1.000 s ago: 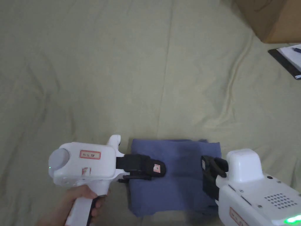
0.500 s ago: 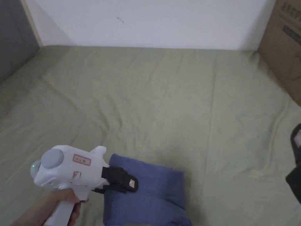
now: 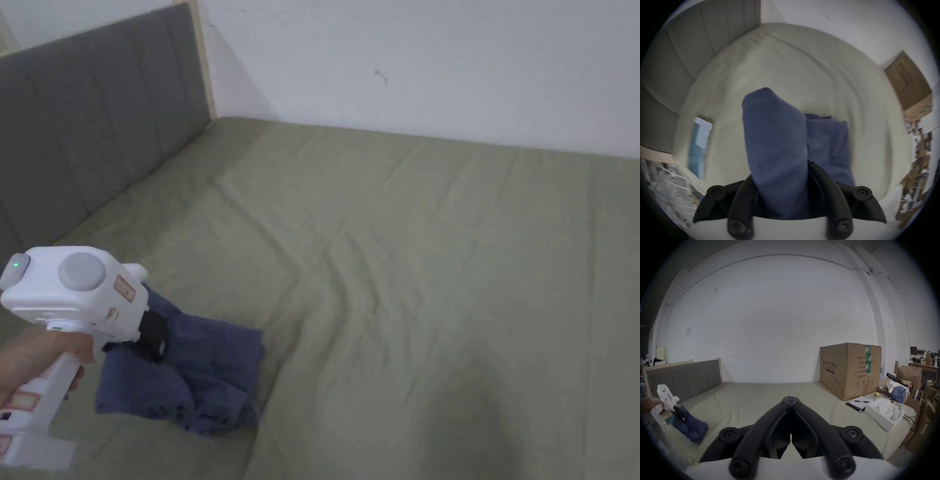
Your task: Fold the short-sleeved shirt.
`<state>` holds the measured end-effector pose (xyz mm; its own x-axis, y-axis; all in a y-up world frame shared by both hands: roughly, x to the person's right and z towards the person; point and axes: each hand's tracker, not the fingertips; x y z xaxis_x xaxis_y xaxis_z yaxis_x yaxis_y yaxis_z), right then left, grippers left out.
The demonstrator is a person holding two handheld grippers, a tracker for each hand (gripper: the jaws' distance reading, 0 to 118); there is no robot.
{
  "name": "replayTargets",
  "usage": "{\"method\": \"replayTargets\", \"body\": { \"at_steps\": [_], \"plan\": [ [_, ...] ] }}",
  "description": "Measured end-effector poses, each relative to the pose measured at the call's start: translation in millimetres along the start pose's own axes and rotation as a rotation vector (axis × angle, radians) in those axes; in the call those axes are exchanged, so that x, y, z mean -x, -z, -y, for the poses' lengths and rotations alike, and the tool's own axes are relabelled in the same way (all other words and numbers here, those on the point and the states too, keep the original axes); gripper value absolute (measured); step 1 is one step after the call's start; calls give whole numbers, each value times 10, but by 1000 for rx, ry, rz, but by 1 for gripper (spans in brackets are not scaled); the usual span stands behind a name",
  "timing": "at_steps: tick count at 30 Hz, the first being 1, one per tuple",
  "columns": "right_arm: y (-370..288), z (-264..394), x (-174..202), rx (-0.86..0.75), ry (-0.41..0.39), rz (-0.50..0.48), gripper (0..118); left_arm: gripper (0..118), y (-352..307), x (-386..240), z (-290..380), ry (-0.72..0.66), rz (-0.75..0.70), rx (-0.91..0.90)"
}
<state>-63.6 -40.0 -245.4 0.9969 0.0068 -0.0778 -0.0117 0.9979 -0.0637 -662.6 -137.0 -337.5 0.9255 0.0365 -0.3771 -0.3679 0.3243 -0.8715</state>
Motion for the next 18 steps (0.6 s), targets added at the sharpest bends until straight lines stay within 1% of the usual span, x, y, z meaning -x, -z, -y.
{"method": "replayTargets", "body": {
  "at_steps": [2,3,4,5,6,7,8,9,10,11,14,16,17,18],
  "plan": [
    [53,58,37,30,-16,-6,0,23,72,78,-62,76,-110,-15],
    [78,78,50,45,-19,-14,0,26,96,111,-79,66,-149,-43],
    [100,98,69,58,-22,-21,0,30,112,145,-101,82,-196,-66],
    [126,113,85,77,-26,-30,0,39,126,214,-122,81,-232,-100],
    [144,123,95,90,-29,-43,0,59,121,254,-127,59,-258,-129],
    [159,134,108,100,-35,-50,0,79,108,273,-150,65,-308,-145],
    [160,144,113,108,-46,-60,0,99,71,267,-136,66,-391,-185],
    [163,155,119,109,-52,-63,0,115,68,280,-127,67,-433,-210],
    [171,168,129,112,-57,-62,0,117,34,288,-120,79,-433,-200],
    [180,174,126,117,-58,-67,0,117,-28,289,-86,80,-387,-196],
    [191,212,84,137,-36,-87,0,117,-197,232,59,-17,-184,-234],
    [176,206,68,145,-29,-96,0,116,-336,125,197,-65,-76,-276],
    [174,202,53,146,-30,-101,0,111,-408,33,278,-66,-29,-316],
    [173,195,41,147,-32,-104,0,90,-494,-59,357,-64,3,-340]
  ]
}}
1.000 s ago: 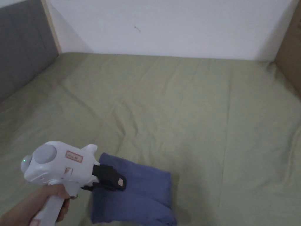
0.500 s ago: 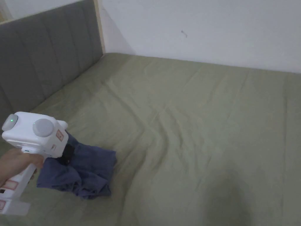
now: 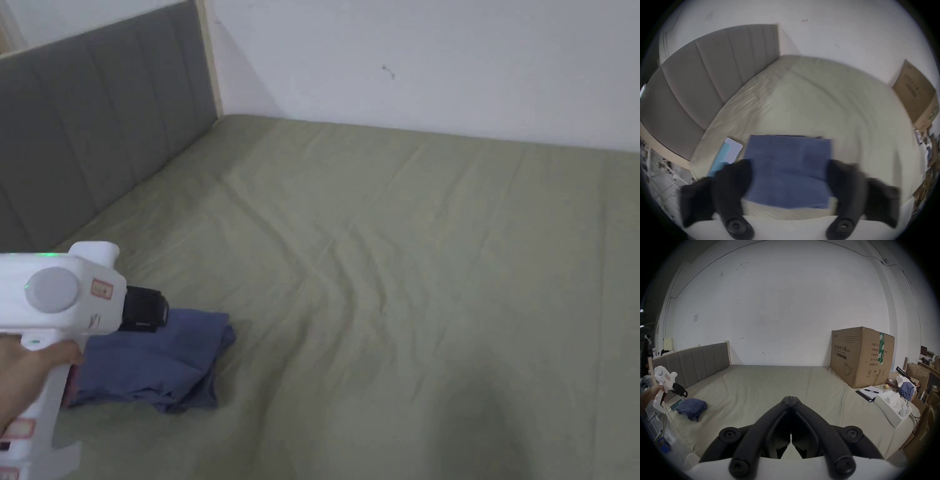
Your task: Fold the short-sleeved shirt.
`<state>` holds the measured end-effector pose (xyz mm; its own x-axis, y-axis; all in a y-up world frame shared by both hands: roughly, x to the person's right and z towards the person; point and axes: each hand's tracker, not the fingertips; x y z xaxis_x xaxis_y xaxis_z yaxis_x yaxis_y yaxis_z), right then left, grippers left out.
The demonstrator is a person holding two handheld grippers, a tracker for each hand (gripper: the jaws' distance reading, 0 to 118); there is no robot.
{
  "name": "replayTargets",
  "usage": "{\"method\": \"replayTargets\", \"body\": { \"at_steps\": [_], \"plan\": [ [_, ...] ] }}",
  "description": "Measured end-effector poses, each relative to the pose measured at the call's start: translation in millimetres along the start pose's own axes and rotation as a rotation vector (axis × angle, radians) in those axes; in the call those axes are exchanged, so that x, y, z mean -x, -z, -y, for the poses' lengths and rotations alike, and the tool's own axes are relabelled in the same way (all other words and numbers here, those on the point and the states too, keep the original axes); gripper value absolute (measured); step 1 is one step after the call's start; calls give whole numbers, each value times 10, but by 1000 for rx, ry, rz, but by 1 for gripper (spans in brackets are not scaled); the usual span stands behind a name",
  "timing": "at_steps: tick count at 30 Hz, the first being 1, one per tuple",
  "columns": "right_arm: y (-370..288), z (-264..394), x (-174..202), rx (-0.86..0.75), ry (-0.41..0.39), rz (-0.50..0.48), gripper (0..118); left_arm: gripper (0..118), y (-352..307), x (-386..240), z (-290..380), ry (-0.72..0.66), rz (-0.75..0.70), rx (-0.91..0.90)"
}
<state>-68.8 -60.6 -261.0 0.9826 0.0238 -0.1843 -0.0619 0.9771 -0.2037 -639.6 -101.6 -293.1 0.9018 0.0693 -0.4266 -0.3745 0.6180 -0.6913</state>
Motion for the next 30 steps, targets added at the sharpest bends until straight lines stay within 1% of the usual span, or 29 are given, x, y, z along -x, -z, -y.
{"method": "replayTargets", "body": {
  "at_steps": [1,2,3,5,7,9,10,11,12,13,15,16,17,19,20,22,23,24,25,26,27,28,30],
  "plan": [
    [-11,-9,-18,0,-7,-3,0,52,-131,-117,70,6,26,-30],
    [-27,-24,-37,2,-17,-3,0,3,-215,-255,126,18,51,-39],
    [-32,-46,-60,4,-24,-4,0,0,-350,-380,207,11,57,-102],
    [-48,-99,-111,8,-31,-9,0,0,-630,-670,327,75,113,-144],
    [-79,-129,-145,1,-33,-11,0,0,-854,-937,433,88,128,-210],
    [-106,-171,-190,4,-29,-15,0,0,-1094,-1186,497,98,181,-256],
    [-129,-187,-212,6,-22,-21,0,0,-1218,-1330,536,120,188,-298],
    [-148,-210,-233,13,-18,-22,0,0,-1346,-1471,592,99,150,-346],
    [-171,-220,-264,9,-10,-36,0,0,-1446,-1598,630,108,139,-376],
    [-202,-240,-293,3,1,-44,0,0,-1565,-1738,671,139,163,-404],
    [-253,-288,-347,-13,9,-71,0,0,-1775,-1986,767,123,204,-479],
    [-267,-331,-367,-20,1,-68,0,0,-1888,-2128,811,134,227,-505],
    [-273,-392,-389,-28,-14,-70,0,0,-2012,-2289,878,121,213,-549],
    [-316,-515,-439,-60,-22,-72,0,0,-2220,-2588,1006,166,203,-639],
    [-348,-582,-480,-83,-9,-80,0,0,-2323,-2727,1089,151,180,-688],
    [-425,-699,-541,-96,8,-74,0,0,-2489,-2926,1248,142,190,-749],
    [-490,-737,-572,-97,33,-67,0,0,-2574,-3012,1376,95,174,-787],
    [-582,-742,-608,-77,76,-72,0,0,-2632,-3046,1465,83,213,-799],
    [-698,-704,-657,-97,117,-101,0,0,-2710,-3074,1529,60,247,-768],
    [-806,-653,-680,-101,150,-74,0,0,-2766,-3104,1592,44,271,-752],
    [-872,-620,-693,-93,162,-47,0,0,-2813,-3147,1631,89,318,-766],
    [-913,-598,-717,-95,150,-55,0,0,-2868,-3194,1656,147,308,-774],
    [-945,-584,-758,-87,135,-38,0,0,-2970,-3297,1744,266,168,-836]
  ]
}}
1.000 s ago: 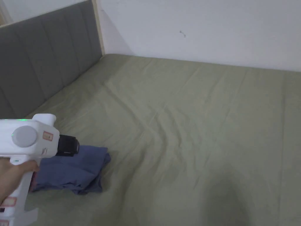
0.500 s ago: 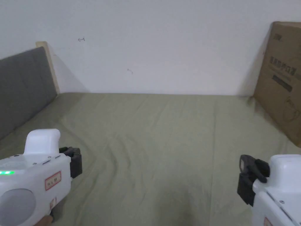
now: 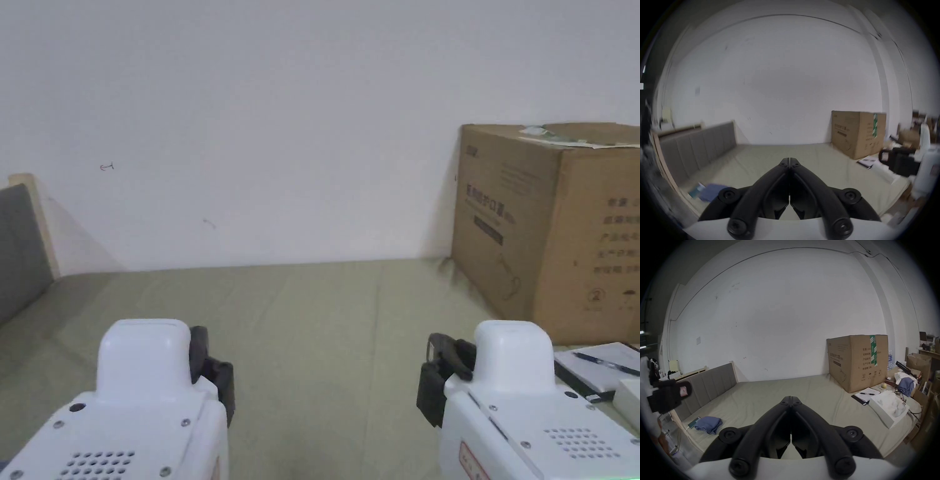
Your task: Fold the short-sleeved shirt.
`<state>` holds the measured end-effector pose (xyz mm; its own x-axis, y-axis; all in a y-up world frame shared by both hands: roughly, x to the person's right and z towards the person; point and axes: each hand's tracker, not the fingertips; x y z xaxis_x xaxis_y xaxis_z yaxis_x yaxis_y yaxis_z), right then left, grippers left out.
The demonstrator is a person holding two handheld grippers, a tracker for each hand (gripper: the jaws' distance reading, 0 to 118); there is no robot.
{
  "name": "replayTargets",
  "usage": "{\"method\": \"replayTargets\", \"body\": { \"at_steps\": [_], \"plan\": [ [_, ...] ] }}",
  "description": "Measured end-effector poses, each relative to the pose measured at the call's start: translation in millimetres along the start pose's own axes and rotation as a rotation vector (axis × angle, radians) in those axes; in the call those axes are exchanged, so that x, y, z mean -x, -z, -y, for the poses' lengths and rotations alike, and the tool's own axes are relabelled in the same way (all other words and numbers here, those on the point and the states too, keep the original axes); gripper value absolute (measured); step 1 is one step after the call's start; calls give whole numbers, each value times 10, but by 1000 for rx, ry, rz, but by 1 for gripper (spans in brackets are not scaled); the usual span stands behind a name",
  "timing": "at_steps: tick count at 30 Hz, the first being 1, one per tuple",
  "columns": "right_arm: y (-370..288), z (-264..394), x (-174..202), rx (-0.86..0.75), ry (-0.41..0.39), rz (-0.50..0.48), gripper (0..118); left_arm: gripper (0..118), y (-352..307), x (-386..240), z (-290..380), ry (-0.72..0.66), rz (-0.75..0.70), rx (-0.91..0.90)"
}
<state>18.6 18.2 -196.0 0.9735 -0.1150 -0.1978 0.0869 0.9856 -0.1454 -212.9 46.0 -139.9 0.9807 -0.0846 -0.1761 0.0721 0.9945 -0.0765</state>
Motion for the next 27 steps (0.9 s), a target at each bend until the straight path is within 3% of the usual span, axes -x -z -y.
{"method": "replayTargets", "body": {
  "at_steps": [4,6,7,8,10,11,12,14,20,27],
  "plan": [
    [-156,-39,-113,-14,49,9,0,0,-121,57,-34,-83,26,-10],
    [-220,-51,-101,-22,16,28,0,0,-145,119,-49,-127,27,5],
    [-244,-61,-91,-29,-18,46,0,5,-159,152,-52,-128,32,10],
    [-266,-76,-85,-25,-29,51,6,18,-170,186,-60,-133,40,15],
    [-313,-106,-103,-30,-15,40,52,84,-169,220,-77,-146,40,35],
    [-329,-121,-112,-31,0,28,81,107,-171,246,-80,-150,52,54],
    [-340,-138,-112,-30,8,20,107,118,-189,260,-73,-157,51,47],
    [-387,-141,-94,-55,9,21,118,118,-252,267,-116,-170,39,27],
    [-439,-227,-61,-80,-37,20,118,118,-311,232,-210,-159,12,26],
    [-394,-225,-116,-55,-22,13,118,118,-288,141,-210,-90,35,92]
  ]
}}
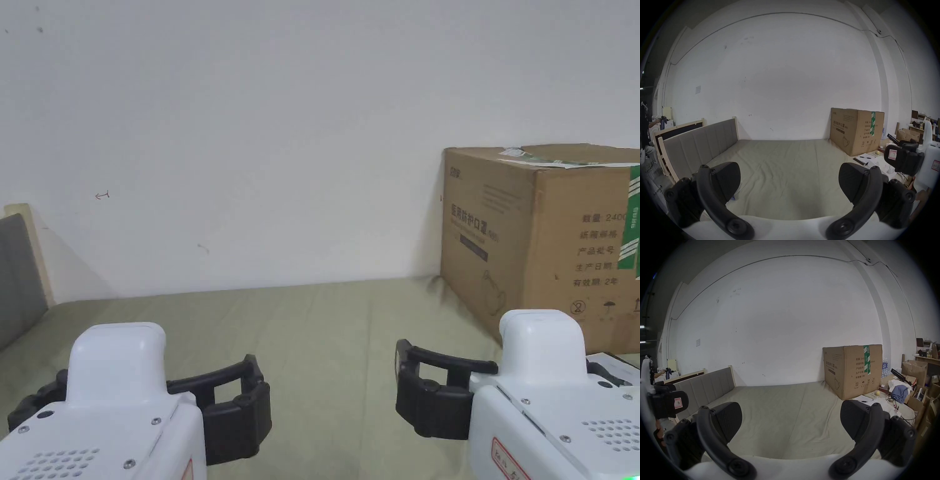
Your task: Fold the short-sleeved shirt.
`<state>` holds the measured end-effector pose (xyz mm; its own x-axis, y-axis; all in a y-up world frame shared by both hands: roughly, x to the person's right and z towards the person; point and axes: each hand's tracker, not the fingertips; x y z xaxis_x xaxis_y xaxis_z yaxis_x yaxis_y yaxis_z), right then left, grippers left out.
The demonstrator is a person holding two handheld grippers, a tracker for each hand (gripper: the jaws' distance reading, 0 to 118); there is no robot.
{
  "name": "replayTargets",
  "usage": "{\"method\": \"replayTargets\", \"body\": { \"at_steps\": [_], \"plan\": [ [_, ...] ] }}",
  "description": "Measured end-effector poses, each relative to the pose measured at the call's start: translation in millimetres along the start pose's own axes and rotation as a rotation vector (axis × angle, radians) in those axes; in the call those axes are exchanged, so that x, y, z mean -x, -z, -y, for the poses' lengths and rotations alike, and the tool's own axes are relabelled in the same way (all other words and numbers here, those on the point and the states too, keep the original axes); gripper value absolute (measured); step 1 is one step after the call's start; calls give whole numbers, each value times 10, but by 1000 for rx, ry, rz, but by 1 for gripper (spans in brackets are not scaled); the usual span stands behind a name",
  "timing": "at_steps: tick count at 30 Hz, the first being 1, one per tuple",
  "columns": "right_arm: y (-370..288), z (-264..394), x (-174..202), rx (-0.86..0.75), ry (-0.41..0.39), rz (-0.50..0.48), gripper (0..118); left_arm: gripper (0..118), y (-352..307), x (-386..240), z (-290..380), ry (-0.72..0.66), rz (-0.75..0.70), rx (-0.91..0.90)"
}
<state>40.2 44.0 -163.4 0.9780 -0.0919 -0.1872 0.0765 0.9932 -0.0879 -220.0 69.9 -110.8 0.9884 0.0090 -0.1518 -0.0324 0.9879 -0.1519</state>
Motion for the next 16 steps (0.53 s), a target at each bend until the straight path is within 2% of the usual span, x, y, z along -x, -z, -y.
{"method": "replayTargets", "body": {
  "at_steps": [6,16],
  "plan": [
    [49,24,-56,26,2,17,118,118,-24,7,-47,-56,-7,38],
    [101,75,-48,47,11,9,118,118,60,-14,-26,-59,-20,64]
  ]
}}
